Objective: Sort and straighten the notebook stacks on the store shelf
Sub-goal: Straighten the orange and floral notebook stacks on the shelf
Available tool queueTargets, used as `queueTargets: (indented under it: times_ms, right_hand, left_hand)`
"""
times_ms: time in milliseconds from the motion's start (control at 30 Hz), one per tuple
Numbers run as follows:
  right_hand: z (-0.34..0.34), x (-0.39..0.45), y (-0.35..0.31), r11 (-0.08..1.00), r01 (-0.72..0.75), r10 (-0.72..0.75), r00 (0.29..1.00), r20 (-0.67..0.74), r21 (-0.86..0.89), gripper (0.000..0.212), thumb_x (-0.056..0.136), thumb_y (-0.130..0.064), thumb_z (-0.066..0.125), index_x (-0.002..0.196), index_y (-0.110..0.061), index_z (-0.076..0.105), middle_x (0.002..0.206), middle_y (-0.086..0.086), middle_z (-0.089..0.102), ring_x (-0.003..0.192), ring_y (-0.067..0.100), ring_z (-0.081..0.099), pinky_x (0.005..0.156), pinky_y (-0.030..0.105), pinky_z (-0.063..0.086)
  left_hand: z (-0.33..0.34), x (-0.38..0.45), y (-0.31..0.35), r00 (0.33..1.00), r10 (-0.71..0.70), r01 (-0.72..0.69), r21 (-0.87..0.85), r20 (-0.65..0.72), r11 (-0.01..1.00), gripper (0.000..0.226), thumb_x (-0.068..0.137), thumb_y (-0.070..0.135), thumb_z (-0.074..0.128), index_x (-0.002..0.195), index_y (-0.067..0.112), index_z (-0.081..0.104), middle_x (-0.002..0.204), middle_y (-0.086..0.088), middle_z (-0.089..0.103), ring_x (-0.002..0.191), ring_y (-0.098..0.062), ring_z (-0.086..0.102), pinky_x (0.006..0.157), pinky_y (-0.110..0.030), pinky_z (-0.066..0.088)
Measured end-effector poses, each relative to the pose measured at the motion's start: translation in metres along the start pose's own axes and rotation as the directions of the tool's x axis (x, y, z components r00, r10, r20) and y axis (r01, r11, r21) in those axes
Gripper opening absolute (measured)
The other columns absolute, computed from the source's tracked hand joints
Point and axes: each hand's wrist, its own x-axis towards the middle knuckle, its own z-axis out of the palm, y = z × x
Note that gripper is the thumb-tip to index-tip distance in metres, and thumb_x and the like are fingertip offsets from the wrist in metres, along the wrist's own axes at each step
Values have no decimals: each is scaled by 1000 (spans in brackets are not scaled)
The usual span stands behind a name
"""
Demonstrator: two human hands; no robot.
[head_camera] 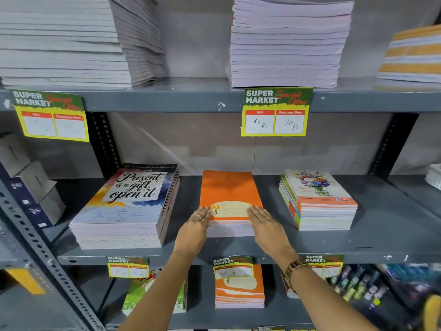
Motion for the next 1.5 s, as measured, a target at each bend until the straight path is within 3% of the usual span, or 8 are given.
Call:
queueTargets:
  times_ms: [400, 567, 667, 800, 967, 1167, 1367, 1500]
  right_hand:
    - [1, -1, 3, 1000, -5, 5, 1000, 9, -5, 58, 98, -8, 40, 150, -19, 16, 159, -2, 19, 147, 13, 14, 110, 23, 5]
    - [-3, -3, 7, 999, 5, -6, 1000, 24, 41, 52, 102, -27, 31, 150, -17, 13, 160, 0, 13, 148, 14, 8, 109, 22, -4]
    - [-10, -13, 20, 985, -126, 132, 990, -42, 118, 55, 101, -37, 26, 150, -19, 9, 160, -2, 6, 148, 13, 3, 112, 23, -5]
    - [-26, -23, 49, 978, -199, 206, 971, -122, 62, 55, 100, -36, 21, 150, -14, 12, 160, 1, 8, 148, 15, 3, 116, 25, -6]
    - [-50, -36, 94, 945, -310, 324, 928, -182, 101, 48, 101, -23, 34, 146, -8, 29, 155, 8, 28, 146, 19, 20, 120, 30, 6]
    - [-63, -53, 145, 926, -372, 379, 907, -186, 70, 48, 99, -21, 39, 144, -4, 32, 153, 12, 32, 144, 23, 26, 120, 33, 16]
    - [-67, -59, 188, 904, -419, 427, 889, -167, 82, 47, 99, -26, 38, 142, -7, 37, 151, 9, 37, 142, 20, 30, 121, 34, 10]
    - [-69, -53, 210, 885, -456, 463, 883, -72, 98, 55, 96, -39, 41, 141, -7, 36, 145, 11, 45, 137, 20, 38, 120, 37, 10]
  left_hand:
    - [4, -2, 2, 1000, -9, 9, 34, -8, 999, 60, 95, 4, 39, 146, 23, 16, 156, 5, 21, 145, -12, 17, 108, -31, 39]
    - [-1, -3, 5, 998, 12, -10, 19, -59, 1000, 46, 97, 30, 38, 141, 16, 33, 150, -2, 38, 141, -16, 30, 118, -31, 19]
    - [-12, 2, 13, 994, 58, -56, 28, -97, 998, 47, 95, 42, 37, 132, 16, 45, 140, -4, 50, 135, -18, 40, 120, -34, 9]
    - [-17, 11, 36, 992, 68, -64, 41, -104, 997, 52, 95, 41, 36, 136, 10, 40, 143, -9, 47, 137, -22, 35, 120, -36, 9]
    - [-8, 23, 80, 983, 164, -163, 27, -78, 986, 50, 97, 36, 33, 139, 11, 34, 148, -8, 40, 141, -19, 28, 120, -34, 8]
    - [8, 45, 130, 976, 211, -212, -13, -45, 977, 48, 99, 34, 28, 143, 15, 27, 152, -5, 33, 143, -18, 24, 120, -31, 7]
    - [23, 67, 177, 974, 226, -226, -97, -12, 969, 51, 98, 34, 32, 145, 15, 23, 153, -7, 30, 142, -19, 25, 120, -30, 8]
    - [31, 78, 201, 975, 215, -204, -173, 47, 964, 56, 97, 39, 35, 146, 17, 17, 156, -6, 22, 144, -21, 19, 119, -32, 13]
